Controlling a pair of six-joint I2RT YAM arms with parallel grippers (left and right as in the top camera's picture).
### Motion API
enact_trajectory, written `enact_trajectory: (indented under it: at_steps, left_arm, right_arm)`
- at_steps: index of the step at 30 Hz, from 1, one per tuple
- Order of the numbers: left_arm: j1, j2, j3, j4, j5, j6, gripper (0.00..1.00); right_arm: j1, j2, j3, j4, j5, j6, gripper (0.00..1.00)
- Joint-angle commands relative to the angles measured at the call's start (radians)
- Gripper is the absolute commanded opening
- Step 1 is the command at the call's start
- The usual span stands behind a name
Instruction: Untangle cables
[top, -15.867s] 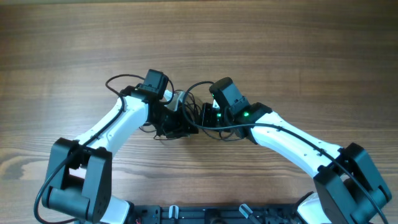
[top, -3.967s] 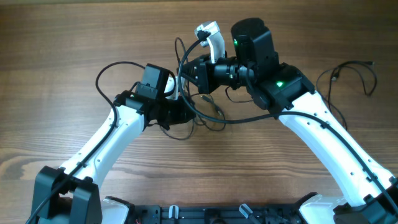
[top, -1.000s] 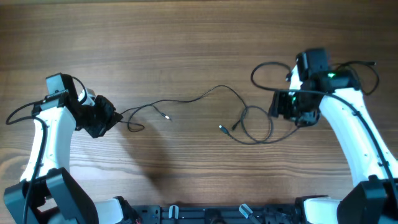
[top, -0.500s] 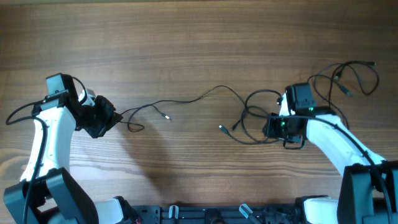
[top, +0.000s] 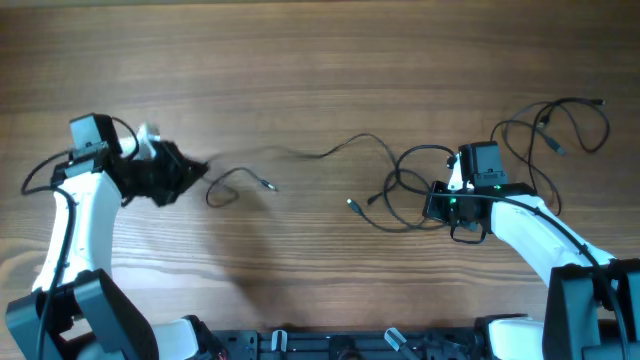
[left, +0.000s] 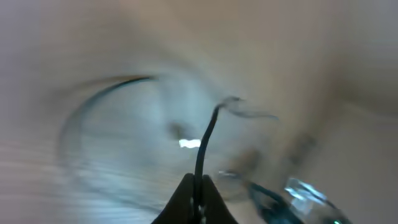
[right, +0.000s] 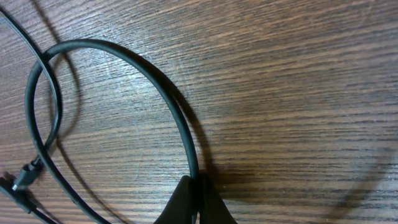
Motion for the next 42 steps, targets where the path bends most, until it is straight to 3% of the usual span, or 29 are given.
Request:
enact_trajectory:
  at_steps: [1, 3, 7, 11, 17, 22, 25, 28, 34, 39, 42]
  left_arm:
    - [0.048, -0.040, 0.009, 0.304, 0.759, 0.026, 0.04]
    - [0.098, -0.049, 0.011, 0.507, 0.779, -0.187, 0.04]
    - [0.206, -0.049, 0.011, 0.692, 0.776, -0.352, 0.04]
    - [0.305, -0.049, 0.011, 0.664, 0.759, -0.351, 0.04]
    - [0.330, -0.049, 0.011, 0.659, 0.724, -0.343, 0.04]
    - [0.329, -0.049, 0.009, 0.598, 0.671, -0.309, 0.04]
    - [0.320, -0.049, 0.009, 0.456, 0.572, -0.216, 0.04]
    - [0.275, -0.049, 0.009, 0.258, 0.343, -0.105, 0.04]
    - [0.032, -0.049, 0.009, 0.046, -0.020, 0.009, 0.04]
    - [-0.166, -0.049, 0.009, 0.035, -0.178, 0.009, 0.04]
    - [-0.283, -0.049, 0.009, 0.035, -0.238, 0.009, 0.04]
  right_arm:
    - [0.004, 0.004, -0.017, -0.027, 0.084, 0.098, 0.04]
    - [0.003, 0.004, -0.014, -0.024, 0.105, 0.117, 0.04]
    - [-0.010, -0.002, 0.075, -0.096, 0.105, 0.043, 0.04]
    - [-0.016, -0.023, 0.289, -0.274, 0.150, -0.020, 0.04]
    - [-0.016, -0.051, 0.755, -0.544, 0.175, -0.120, 0.04]
    - [-0.016, -0.065, 1.102, -0.647, 0.194, -0.165, 0.04]
    - [-0.016, -0.073, 1.213, -0.652, 0.189, -0.174, 0.04]
    - [-0.017, -0.075, 1.241, -0.631, 0.266, -0.253, 0.04]
    - [-0.084, -0.078, 1.241, -0.560, 0.771, -0.224, 0.04]
    - [-0.246, -0.061, 1.240, -0.574, 0.792, -0.130, 0.04]
    - [-0.378, -0.027, 1.224, -0.635, 0.626, -0.090, 0.04]
